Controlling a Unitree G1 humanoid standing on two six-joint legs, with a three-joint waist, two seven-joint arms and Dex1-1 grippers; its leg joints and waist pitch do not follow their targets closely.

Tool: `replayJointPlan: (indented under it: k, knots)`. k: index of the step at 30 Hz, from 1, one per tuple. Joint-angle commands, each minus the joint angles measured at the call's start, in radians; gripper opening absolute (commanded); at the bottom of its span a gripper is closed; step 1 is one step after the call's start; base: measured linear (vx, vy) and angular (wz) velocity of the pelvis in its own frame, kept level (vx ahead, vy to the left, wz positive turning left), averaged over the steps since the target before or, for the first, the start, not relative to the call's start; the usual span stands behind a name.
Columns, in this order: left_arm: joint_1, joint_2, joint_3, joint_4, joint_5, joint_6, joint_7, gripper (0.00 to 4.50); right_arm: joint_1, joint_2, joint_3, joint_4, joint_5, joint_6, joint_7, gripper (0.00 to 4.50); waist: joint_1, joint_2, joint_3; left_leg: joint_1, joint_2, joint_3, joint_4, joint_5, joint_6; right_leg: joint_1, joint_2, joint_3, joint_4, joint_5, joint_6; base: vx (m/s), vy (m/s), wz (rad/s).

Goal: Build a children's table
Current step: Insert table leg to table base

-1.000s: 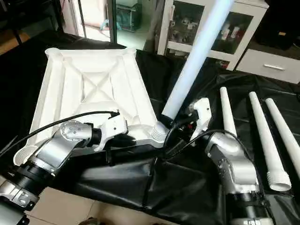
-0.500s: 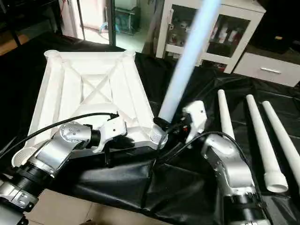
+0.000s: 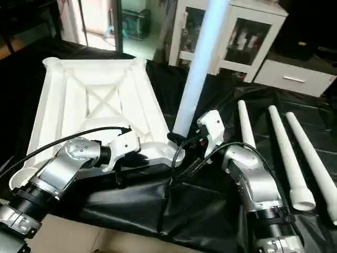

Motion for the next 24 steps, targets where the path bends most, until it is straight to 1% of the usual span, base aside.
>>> replayJointPlan:
  k: [1,3,5,6,8,10,12,15,17,20,21,22,23,24]
  knots:
    - [0.019,-0.006,-0.032,0.012,0.015,0.009,-0.009,0.00,0.058,-0.009,0.048,0.106,-0.061,0.064,-0.027,1.83,-0.009,0.017,-0.019,0.023,0.074,-0.066,-0.098,-0.606,-0.049,-0.009,-0.080,0.039,-0.111,-0.739,-0.036,0.000,0.000,0.00]
    - [0.020,-0.007,-0.032,0.011,0.015,0.010,-0.008,0.00,0.072,-0.008,0.057,0.091,-0.065,0.061,-0.024,1.83,-0.011,0.018,-0.019,0.023,0.076,-0.070,-0.100,-0.619,-0.052,-0.007,-0.080,0.035,-0.112,-0.738,-0.031,0.000,0.000,0.00]
    - [0.020,-0.008,-0.032,0.011,0.015,0.010,-0.007,0.00,0.076,-0.005,0.057,0.090,-0.069,0.055,-0.025,1.83,-0.011,0.019,-0.018,0.023,0.076,-0.071,-0.102,-0.630,-0.055,-0.008,-0.079,0.035,-0.113,-0.732,-0.031,0.000,0.000,0.00]
    - [0.020,-0.010,-0.032,0.010,0.016,0.010,-0.006,0.00,0.078,0.001,0.051,0.089,-0.068,0.046,-0.033,1.83,-0.012,0.019,-0.020,0.025,0.076,-0.070,-0.103,-0.633,-0.056,-0.009,-0.079,0.037,-0.111,-0.711,-0.038,0.000,0.000,0.00]
    - [0.020,-0.010,-0.032,0.010,0.016,0.009,-0.006,0.00,0.078,0.005,0.046,0.089,-0.066,0.042,-0.039,1.83,-0.012,0.020,-0.020,0.024,0.077,-0.069,-0.106,-0.630,-0.056,-0.007,-0.079,0.037,-0.111,-0.690,-0.044,0.000,0.000,0.00]
    - [0.019,-0.011,-0.031,0.012,0.017,0.006,-0.004,0.00,0.073,0.011,0.035,0.090,-0.062,0.034,-0.047,1.83,-0.013,0.019,-0.019,0.024,0.077,-0.069,-0.107,-0.634,-0.056,-0.008,-0.078,0.038,-0.112,-0.685,-0.047,0.000,0.000,0.00]
    - [0.018,-0.012,-0.031,0.013,0.018,0.005,-0.005,0.00,0.067,0.013,0.031,0.095,-0.062,0.028,-0.053,1.83,-0.016,0.020,-0.016,0.025,0.076,-0.069,-0.107,-0.647,-0.055,-0.010,-0.079,0.037,-0.115,-0.709,-0.043,0.000,0.000,0.00]
    - [0.018,-0.012,-0.031,0.013,0.020,0.008,-0.002,0.00,0.061,0.018,0.022,0.098,-0.060,0.022,-0.068,1.83,-0.018,0.019,-0.015,0.026,0.075,-0.071,-0.105,-0.647,-0.051,-0.012,-0.082,0.035,-0.120,-0.750,-0.031,0.000,0.000,0.00]
    - [0.016,-0.020,-0.022,0.011,0.015,0.024,0.010,0.00,0.058,0.026,0.014,0.100,-0.063,0.018,-0.090,1.83,-0.018,0.019,-0.014,0.027,0.075,-0.071,-0.104,-0.647,-0.051,-0.013,-0.082,0.035,-0.122,-0.758,-0.029,0.000,0.000,0.00]
    - [0.009,-0.038,-0.008,0.013,0.009,0.046,0.034,0.00,0.051,0.042,0.003,0.112,-0.076,0.008,-0.140,1.83,-0.025,0.021,-0.012,0.027,0.076,-0.075,-0.106,-0.673,-0.060,-0.013,-0.079,0.029,-0.123,-0.755,-0.029,0.000,0.000,0.00]
    - [-0.002,-0.057,0.003,0.019,0.006,0.063,0.058,0.00,0.040,0.060,-0.009,0.129,-0.094,-0.004,-0.198,1.83,-0.032,0.022,-0.010,0.024,0.076,-0.078,-0.110,-0.689,-0.066,-0.008,-0.078,0.024,-0.119,-0.724,-0.038,0.000,0.000,0.00]
    - [-0.016,-0.076,0.014,0.026,0.007,0.082,0.088,0.00,0.029,0.078,-0.021,0.148,-0.107,-0.012,-0.252,1.83,-0.034,0.025,-0.010,0.023,0.077,-0.080,-0.112,-0.697,-0.069,-0.006,-0.077,0.022,-0.118,-0.719,-0.039,0.000,0.000,0.00]
    - [-0.020,-0.081,0.017,0.029,0.008,0.086,0.096,0.00,0.025,0.083,-0.024,0.154,-0.112,-0.014,-0.269,1.83,-0.036,0.025,-0.009,0.024,0.076,-0.080,-0.113,-0.705,-0.070,-0.006,-0.076,0.019,-0.120,-0.720,-0.038,0.000,0.000,0.00]
    - [-0.048,-0.113,0.029,0.046,0.015,0.108,0.145,0.00,0.002,0.113,-0.040,0.190,-0.135,-0.027,-0.358,1.83,-0.042,0.036,-0.002,0.030,0.078,-0.083,-0.119,-0.752,-0.079,-0.003,-0.072,0.002,-0.128,-0.722,-0.033,0.000,0.000,0.00]
